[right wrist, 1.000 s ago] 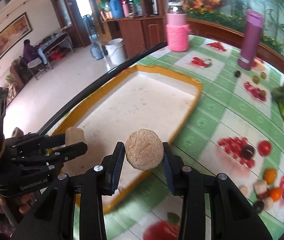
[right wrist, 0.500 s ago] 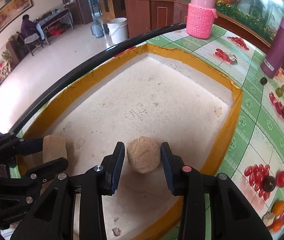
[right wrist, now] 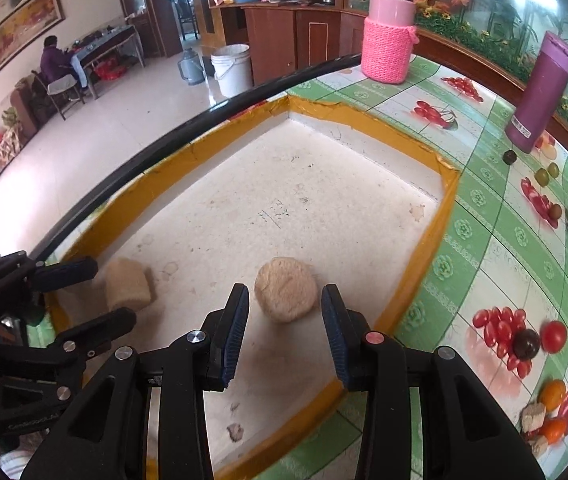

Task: Organize fruits
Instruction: 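Open the right tool over the tray while the left tool releases its cube there, then grasp the dark round plum with the right tool while the left tool grasps a small tan biscuit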

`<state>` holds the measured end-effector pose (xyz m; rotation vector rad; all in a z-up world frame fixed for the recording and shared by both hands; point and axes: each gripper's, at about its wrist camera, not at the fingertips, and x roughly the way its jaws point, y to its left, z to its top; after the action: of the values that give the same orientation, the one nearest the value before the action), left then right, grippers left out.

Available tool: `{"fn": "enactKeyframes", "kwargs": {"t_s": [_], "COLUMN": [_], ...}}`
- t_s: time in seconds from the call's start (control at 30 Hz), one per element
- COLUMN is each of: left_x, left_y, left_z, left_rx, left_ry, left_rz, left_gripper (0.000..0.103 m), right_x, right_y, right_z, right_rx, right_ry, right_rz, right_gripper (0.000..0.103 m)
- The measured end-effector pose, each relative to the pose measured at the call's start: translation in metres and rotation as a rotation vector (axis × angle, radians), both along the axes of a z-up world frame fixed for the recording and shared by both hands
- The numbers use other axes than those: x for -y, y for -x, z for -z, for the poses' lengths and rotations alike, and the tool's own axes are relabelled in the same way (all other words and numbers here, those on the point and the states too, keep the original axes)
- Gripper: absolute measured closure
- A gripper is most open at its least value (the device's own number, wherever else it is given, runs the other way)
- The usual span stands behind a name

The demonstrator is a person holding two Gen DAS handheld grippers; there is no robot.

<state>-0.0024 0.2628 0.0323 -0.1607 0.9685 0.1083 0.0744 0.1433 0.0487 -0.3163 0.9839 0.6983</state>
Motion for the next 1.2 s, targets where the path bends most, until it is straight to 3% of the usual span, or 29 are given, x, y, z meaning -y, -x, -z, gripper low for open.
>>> {"fn": "enactKeyframes", "kwargs": {"t_s": [0.37, 0.53, 0.93, 1.2], "left_x": [0.032, 0.073, 0.186, 0.207], "left_y": [0.011, 0.007, 0.011, 0.017], "left_z": [-0.026, -0.036, -0.038, -0.023], "left_rx": [0.055, 0.073, 0.027, -0.039], "left_ry": [-0.026, -0.042, -0.012, -0.026], "left_rz": [0.02, 0.109, 0.335, 0.334], "left_gripper": [0.028, 0.025, 0.02, 0.019], "right_x": [0.073, 0.132, 0.271, 0.266], "right_y": [0.035, 0.046, 0.04, 0.018], "right_z": [-0.021, -0.01, 0.019, 0.032], "right_rx": [0.014, -0.009, -0.036, -0.082], "right_ry": [-0.06, -0.066, -0.082, -0.144], "right_rz": [0.111, 0.223, 0.506, 0.445], "right_gripper": [0.053, 0.045, 0.045, 0.045]}}
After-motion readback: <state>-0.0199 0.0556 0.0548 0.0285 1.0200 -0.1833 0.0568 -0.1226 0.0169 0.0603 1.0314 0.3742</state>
